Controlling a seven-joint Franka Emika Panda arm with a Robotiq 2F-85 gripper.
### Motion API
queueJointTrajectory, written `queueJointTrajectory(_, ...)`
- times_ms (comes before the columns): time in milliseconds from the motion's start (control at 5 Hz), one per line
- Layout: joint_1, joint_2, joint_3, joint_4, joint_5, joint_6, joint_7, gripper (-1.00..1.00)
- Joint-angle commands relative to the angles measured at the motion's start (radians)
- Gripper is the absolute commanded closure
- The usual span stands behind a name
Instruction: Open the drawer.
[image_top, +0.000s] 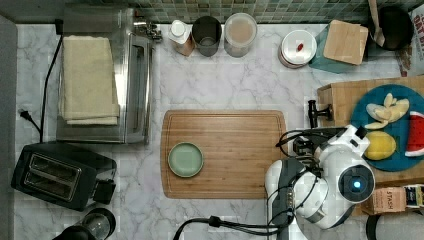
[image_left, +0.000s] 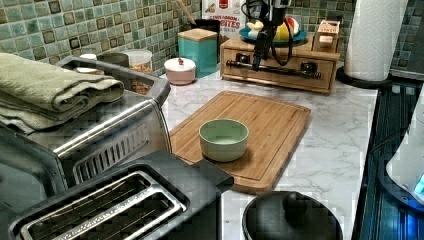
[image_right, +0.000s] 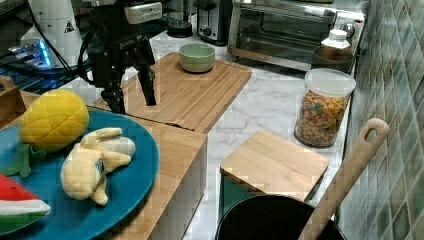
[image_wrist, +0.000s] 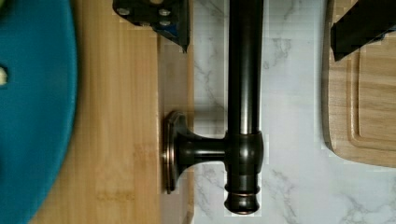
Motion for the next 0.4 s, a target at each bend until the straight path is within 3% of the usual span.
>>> queueJointTrajectory(200,0.008,0.117,0.021,-0.045,0.047,0.058,-0.001,-1.00)
queueJointTrajectory(400,-0.009,0.102,0.012,-0.053,-0.051,0.043,0.047,-1.00)
